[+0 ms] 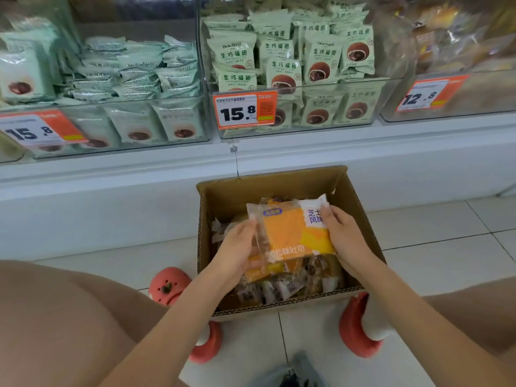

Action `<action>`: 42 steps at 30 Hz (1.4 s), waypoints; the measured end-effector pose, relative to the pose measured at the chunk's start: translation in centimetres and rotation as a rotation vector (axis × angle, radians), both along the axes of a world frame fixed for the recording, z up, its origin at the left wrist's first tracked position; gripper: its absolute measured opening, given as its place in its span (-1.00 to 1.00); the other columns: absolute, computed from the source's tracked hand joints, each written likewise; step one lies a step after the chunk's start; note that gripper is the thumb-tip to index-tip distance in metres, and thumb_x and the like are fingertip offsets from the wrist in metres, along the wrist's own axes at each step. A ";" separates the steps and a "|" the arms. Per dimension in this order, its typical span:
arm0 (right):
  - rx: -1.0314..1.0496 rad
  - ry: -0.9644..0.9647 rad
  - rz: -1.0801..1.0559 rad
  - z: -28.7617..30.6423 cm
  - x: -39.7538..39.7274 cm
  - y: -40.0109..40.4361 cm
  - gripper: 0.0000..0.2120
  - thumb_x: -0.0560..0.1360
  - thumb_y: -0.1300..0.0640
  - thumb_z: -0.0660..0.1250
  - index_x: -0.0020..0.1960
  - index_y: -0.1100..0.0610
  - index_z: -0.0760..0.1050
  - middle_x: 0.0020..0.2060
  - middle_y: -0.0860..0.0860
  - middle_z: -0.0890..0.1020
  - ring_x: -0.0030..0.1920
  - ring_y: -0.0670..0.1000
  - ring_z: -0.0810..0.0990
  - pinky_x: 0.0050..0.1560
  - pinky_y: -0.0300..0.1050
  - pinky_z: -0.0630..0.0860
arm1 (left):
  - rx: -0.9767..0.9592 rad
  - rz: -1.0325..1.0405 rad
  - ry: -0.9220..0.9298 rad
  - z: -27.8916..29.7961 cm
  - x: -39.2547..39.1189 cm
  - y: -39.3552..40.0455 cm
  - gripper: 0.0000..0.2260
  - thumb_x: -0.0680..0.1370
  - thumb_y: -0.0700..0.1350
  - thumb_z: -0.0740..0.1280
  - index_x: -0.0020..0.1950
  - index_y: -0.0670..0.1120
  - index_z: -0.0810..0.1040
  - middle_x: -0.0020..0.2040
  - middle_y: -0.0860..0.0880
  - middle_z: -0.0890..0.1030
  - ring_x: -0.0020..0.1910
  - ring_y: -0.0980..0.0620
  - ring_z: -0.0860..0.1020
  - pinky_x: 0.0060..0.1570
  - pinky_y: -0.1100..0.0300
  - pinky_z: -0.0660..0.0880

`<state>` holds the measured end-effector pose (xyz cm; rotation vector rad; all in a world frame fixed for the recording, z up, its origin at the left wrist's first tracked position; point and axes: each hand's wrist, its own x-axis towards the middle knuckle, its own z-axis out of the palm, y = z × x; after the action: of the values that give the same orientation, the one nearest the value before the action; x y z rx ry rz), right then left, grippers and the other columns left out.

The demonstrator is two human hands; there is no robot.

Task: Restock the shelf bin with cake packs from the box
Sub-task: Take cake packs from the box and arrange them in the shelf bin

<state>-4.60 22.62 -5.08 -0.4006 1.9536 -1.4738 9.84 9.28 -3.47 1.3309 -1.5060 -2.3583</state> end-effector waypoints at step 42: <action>-0.501 0.877 -0.042 44.9 -14.2 -10.7 -0.76 0.35 0.16 0.52 -0.15 0.00 0.46 -0.26 0.04 0.58 -0.32 -0.10 0.54 -0.35 -0.12 0.56 | -2.104 0.265 0.231 34.2 -9.9 -13.7 -0.43 0.60 0.16 -0.11 0.36 -0.20 0.37 0.17 -0.20 0.57 0.11 -0.19 0.55 -0.02 0.00 0.47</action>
<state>-18.77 11.93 39.87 -1.4303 2.1700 -2.0258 -0.06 -4.44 30.70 0.4089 -2.0302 0.0326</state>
